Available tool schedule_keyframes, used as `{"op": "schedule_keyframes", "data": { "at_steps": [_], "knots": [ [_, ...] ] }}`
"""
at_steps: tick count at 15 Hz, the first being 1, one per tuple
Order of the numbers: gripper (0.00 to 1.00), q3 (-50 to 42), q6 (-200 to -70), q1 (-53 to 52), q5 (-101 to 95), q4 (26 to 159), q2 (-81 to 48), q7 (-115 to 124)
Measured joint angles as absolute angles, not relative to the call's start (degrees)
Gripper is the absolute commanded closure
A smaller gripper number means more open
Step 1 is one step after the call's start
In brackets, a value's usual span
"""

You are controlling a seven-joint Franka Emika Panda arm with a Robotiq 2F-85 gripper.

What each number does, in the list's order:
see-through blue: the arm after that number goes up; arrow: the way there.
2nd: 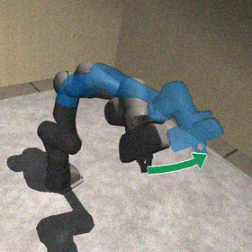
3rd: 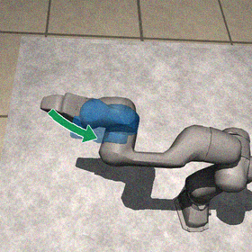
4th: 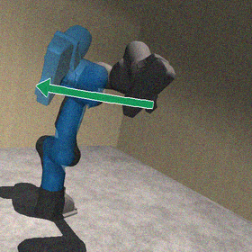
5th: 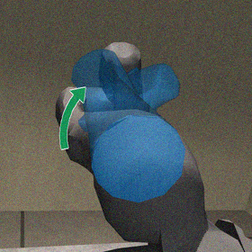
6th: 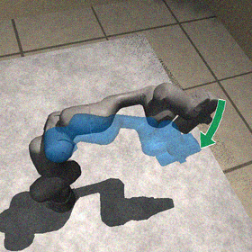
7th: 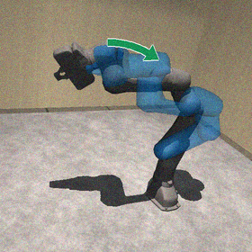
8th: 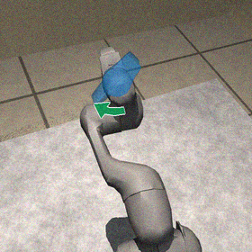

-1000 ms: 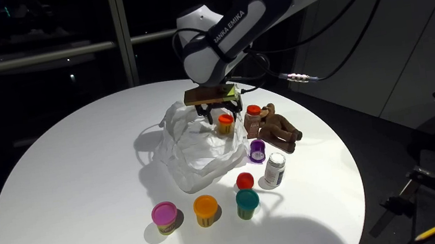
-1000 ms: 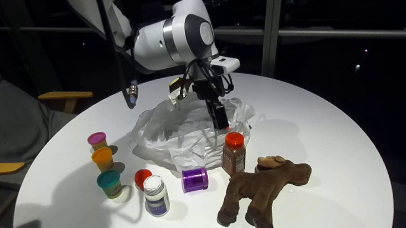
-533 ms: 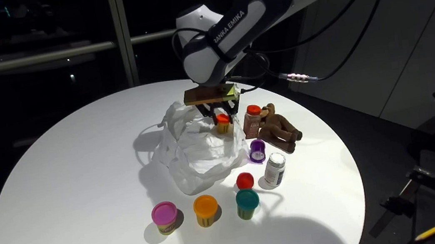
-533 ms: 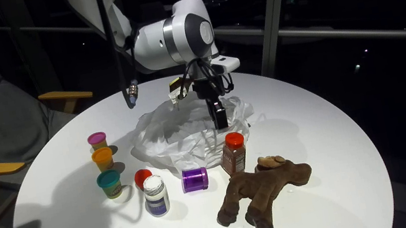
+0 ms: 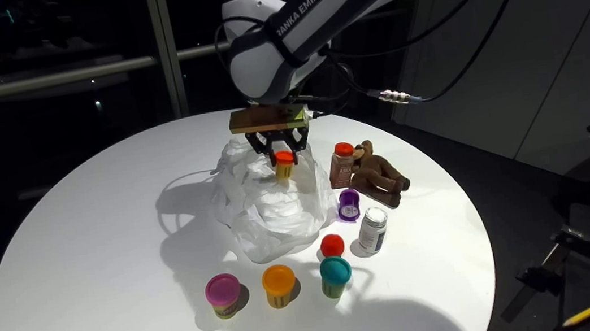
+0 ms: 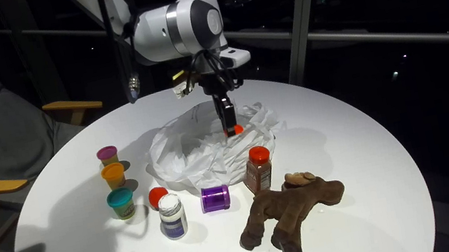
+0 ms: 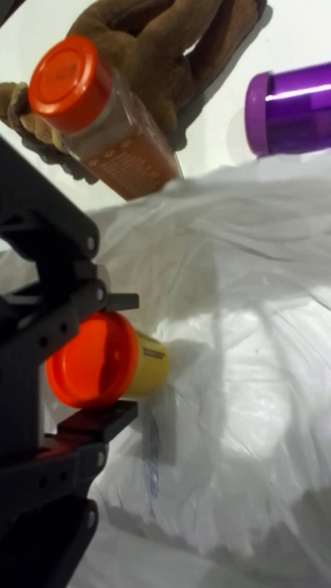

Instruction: Remove all the contents from the plastic bag and put them on the table.

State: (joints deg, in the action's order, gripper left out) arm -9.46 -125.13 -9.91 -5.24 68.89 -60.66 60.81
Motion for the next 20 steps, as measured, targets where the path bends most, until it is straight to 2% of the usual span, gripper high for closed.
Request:
{"op": "schedule_keyframes", "data": {
  "at_steps": [7,20],
  "knots": [
    [0.73,-1.24,-122.5,-12.76,-4.69,74.84,-53.67,52.15],
    [0.73,0.14,-122.69,-27.2,-17.32,108.78,-29.51,54.72]
  ]
}}
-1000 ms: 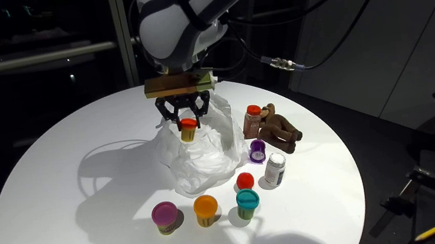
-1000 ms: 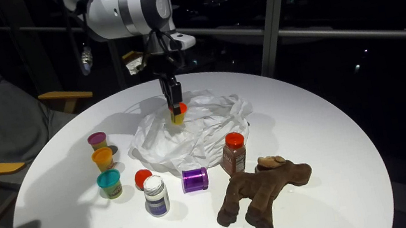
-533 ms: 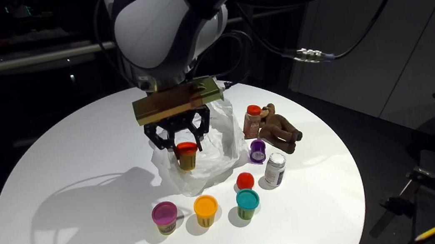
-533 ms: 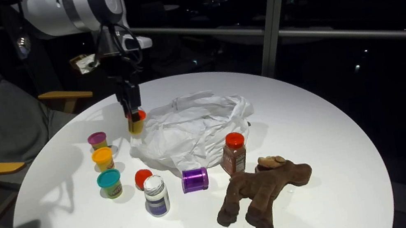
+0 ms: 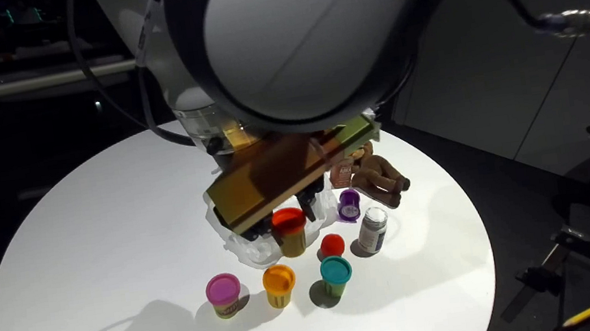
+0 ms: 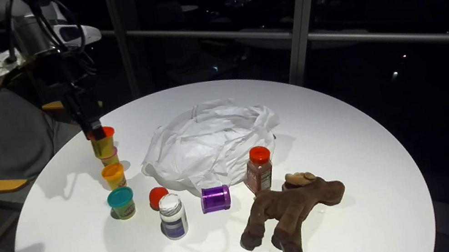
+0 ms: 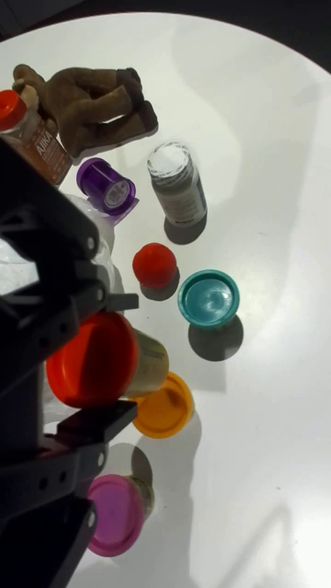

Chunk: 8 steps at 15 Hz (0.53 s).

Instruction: Remove all the contents from the plastic bag and put them on the table.

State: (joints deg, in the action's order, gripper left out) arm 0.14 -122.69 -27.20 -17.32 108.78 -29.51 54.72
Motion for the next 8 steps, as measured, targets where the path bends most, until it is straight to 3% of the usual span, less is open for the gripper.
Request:
{"op": "schedule_keyframes", "data": {
  "at_steps": [4,8],
  "knots": [
    [0.73,3.68,-123.54,-27.33,-17.73,116.92,-24.4,54.5],
    [0.73,5.58,-132.62,-26.83,-17.7,122.06,-23.81,54.1]
  ]
}}
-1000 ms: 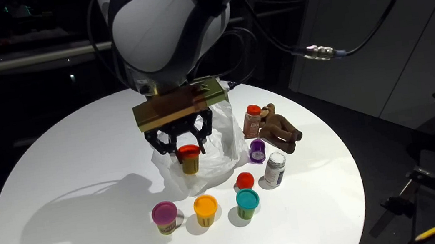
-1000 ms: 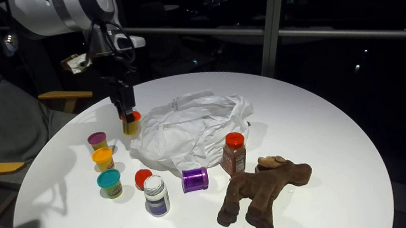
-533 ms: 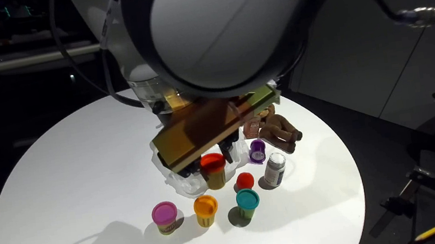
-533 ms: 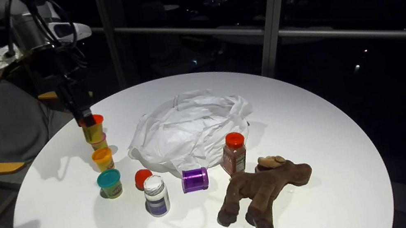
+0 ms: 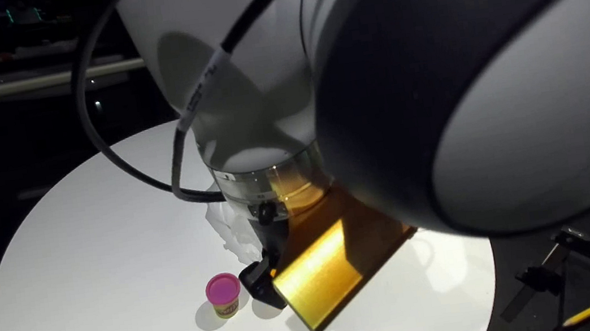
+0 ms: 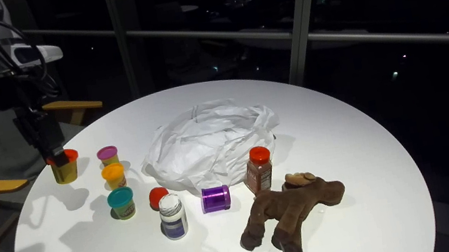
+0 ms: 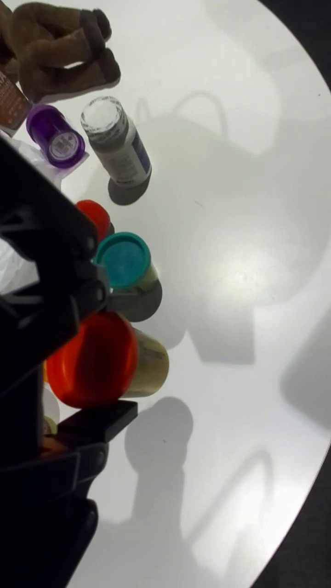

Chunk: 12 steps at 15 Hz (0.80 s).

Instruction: Remove all the contents from the plastic bag and put them on the table.

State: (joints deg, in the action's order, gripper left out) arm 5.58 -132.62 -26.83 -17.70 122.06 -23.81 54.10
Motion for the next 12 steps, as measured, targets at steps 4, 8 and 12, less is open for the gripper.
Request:
{"op": "schedule_keyframes", "data": {
  "at_steps": [4,8,12],
  "knots": [
    [0.73,5.47,-138.64,-26.8,-17.73,123.56,-26.1,53.71],
    [0.73,5.07,-141.85,-26.76,-17.69,122.73,-30.37,53.25],
    [0.73,5.02,-142.36,-26.74,-17.51,120.64,-34.17,52.48]
  ]
}}
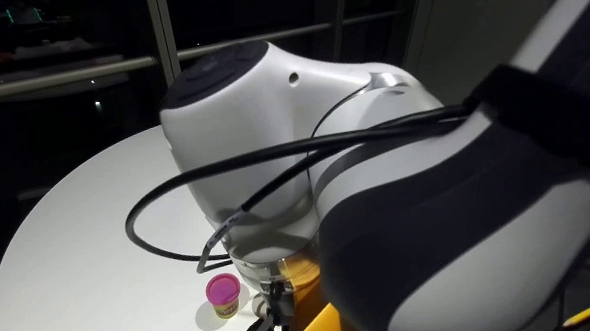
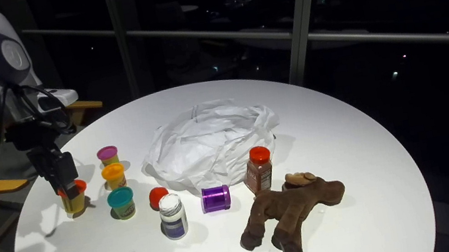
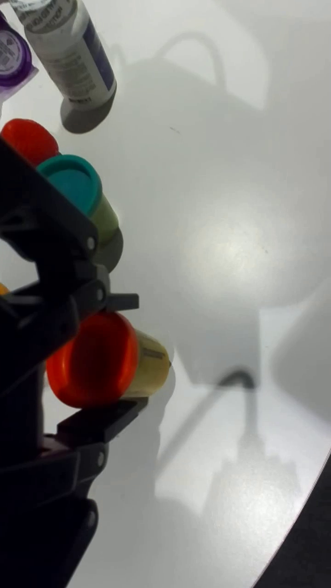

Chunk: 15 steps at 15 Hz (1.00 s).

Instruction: Remove all the contents from the plastic bag and put them on the table.

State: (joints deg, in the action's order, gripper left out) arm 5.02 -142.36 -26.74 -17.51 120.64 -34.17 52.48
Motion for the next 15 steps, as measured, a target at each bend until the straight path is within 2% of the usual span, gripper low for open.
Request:
{"op": "schedule_keyframes", "data": {
  "at_steps": [1,2,5,11,15],
  "knots": [
    [0.23,5.0,-142.36,-26.74,-17.5,120.16,-34.82,52.36],
    [0.23,4.96,-142.37,-26.75,-17.5,119.75,-35.31,52.25],
    [0.02,4.86,-142.36,-26.74,-17.32,118.85,-35.67,51.63],
    [0.0,4.49,-140.15,-25.19,-14.62,116.84,-33.36,47.61],
    [0.0,1.97,-132.61,-23.11,-14.76,113.83,-30.79,42.91]
  ]
}}
